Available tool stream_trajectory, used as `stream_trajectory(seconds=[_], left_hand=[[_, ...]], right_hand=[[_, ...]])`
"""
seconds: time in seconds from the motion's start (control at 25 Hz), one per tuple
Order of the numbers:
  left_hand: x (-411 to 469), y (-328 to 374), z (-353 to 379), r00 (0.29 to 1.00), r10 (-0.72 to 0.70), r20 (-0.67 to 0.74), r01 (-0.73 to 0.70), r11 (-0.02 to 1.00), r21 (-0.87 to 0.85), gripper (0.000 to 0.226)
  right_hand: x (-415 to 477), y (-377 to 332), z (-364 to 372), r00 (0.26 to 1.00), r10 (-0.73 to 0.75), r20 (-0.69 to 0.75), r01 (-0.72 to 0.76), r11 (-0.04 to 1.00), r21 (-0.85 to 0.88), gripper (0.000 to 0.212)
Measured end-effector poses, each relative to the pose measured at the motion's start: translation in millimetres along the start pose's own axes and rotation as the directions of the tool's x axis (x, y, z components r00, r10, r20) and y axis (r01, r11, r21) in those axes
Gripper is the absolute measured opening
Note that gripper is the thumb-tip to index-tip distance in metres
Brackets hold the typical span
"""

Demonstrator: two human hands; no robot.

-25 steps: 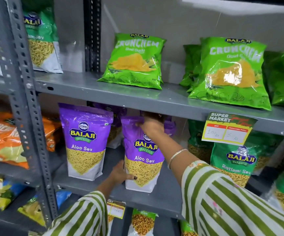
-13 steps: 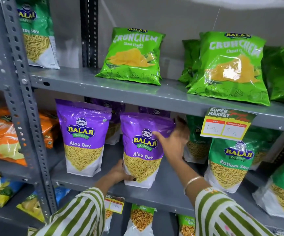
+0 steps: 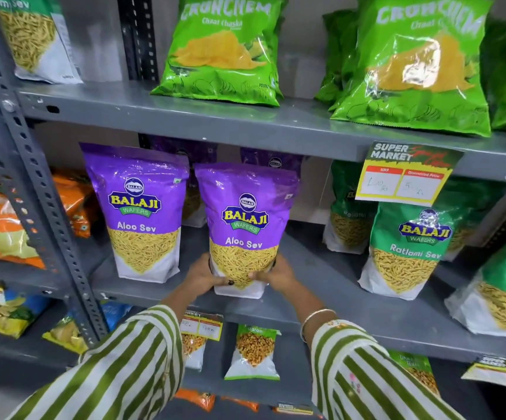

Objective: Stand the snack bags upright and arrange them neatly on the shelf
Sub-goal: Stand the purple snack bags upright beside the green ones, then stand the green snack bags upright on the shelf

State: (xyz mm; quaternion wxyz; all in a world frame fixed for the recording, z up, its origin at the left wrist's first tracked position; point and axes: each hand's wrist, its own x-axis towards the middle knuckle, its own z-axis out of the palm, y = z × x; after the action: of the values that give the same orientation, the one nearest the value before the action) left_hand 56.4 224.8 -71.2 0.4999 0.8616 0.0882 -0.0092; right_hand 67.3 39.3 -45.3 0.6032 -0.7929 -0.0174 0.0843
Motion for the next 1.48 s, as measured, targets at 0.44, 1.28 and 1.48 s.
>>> stream_trajectory(seconds=[0.44, 1.28, 1.48], left_hand=[[-32, 10, 12, 0.883, 0.328, -0.337, -0.228, 0.925, 0.305, 0.108], [-15, 181, 301, 0.999, -0.035, 0.0, 0.035, 0.984, -0.172, 0.058], [-8, 129, 263, 0.999, -0.049, 0.023, 0.052, 0.987, -0.152, 0.101]], right_hand=[[-18, 12, -45, 0.976, 0.067, -0.207, -0.124, 0.953, -0.278, 0.103], [-33, 92, -309, 0.972, -0.023, -0.232, 0.016, 0.999, -0.03, 0.083], [-46, 86, -269, 0.986, 0.013, -0.167, -0.024, 0.998, -0.062, 0.06]])
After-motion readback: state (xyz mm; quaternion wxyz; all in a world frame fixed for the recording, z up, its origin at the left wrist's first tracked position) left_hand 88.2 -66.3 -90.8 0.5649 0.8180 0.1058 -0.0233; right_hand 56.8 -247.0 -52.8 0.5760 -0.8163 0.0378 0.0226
